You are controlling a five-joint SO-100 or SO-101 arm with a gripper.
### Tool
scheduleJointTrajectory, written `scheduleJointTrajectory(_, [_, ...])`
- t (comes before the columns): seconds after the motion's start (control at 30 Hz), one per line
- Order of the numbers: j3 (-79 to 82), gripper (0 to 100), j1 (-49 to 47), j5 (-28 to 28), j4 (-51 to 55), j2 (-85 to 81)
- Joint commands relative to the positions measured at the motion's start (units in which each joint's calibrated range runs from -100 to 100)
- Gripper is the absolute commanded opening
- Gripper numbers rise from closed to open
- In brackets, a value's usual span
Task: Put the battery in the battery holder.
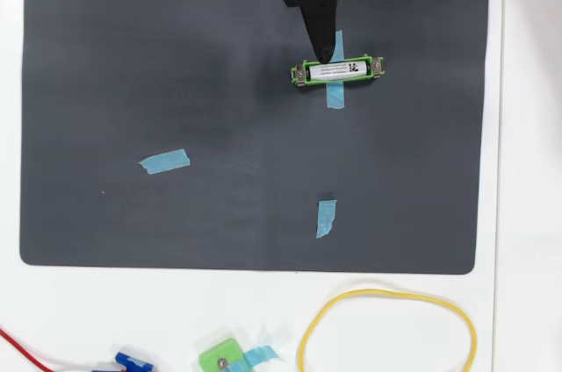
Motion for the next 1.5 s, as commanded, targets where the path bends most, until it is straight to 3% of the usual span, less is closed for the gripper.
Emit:
scheduleJointTrajectory(0.0, [2.3, 0, 4.2, 0.3, 0.1, -6.0])
scheduleJointTrajectory(0.47, [5.4, 0, 12.0, 0.3, -0.4, -9.0])
scheduleJointTrajectory(0.7, [5.4, 0, 20.6, 0.3, -0.6, -9.1])
scheduleJointTrajectory(1.47, [12.1, 0, 20.3, 0.3, 0.0, -9.8])
